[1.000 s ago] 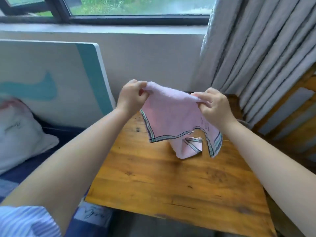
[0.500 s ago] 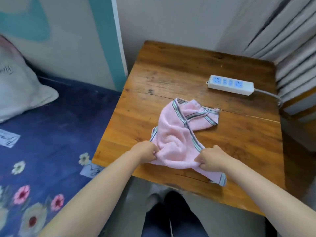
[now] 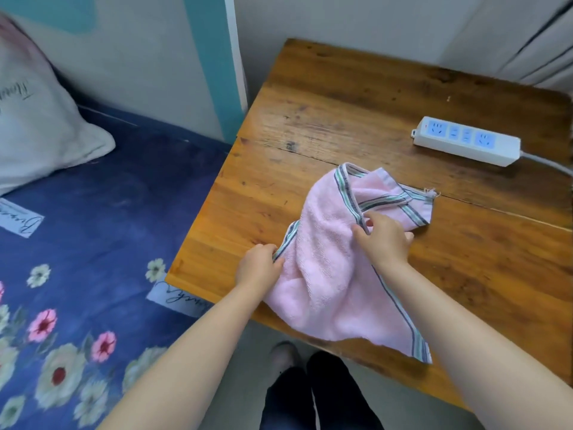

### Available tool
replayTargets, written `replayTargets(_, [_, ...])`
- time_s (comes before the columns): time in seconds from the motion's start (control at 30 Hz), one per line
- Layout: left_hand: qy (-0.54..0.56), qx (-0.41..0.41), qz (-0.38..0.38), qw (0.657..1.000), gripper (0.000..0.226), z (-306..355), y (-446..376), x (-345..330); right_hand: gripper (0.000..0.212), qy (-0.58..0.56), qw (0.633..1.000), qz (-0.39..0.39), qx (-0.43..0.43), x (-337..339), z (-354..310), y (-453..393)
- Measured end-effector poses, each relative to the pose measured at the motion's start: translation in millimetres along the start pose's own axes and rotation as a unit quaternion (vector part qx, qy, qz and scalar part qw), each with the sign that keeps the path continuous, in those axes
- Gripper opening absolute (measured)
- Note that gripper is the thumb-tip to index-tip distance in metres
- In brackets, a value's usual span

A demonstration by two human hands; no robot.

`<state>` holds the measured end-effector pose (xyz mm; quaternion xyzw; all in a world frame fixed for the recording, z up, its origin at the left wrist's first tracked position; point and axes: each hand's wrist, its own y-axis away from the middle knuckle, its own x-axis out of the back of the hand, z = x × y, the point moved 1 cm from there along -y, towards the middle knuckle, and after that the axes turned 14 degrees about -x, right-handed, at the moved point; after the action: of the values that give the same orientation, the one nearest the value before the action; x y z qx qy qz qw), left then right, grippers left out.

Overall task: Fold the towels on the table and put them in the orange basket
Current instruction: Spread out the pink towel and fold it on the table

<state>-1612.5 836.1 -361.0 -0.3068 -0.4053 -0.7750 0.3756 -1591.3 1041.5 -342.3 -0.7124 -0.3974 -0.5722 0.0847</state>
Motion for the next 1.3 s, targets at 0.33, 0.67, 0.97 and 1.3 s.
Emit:
replayTargets(0.33, [0.155,0.028,0.105,0.982,0.016,-4.9,-8.9,14.9,0.028,-0.058,0.986,-0.085,-0.128,6.3,-2.7,-10.7])
replayTargets(0.67, [0.255,0.072,0.326,0.907,0.014,-19.5,-3.3,70.6,0.019,-0.278,0.953,-0.026,-0.114,80.7,52.7,6.7])
replayTargets(0.97, [0.204,0.131,0.068,0.968,0.042,-26.5,25.9,31.9,0.014,-0.259,0.931,-0.077,-0.246,43.9,104.4,41.6])
replayTargets(1.3, [-0.034,-0.152,-0.044,0.987,0.029,26.1,23.4,-11.6,0.021,-0.288,0.924,-0.044,-0.248,28.5,112.5,53.1])
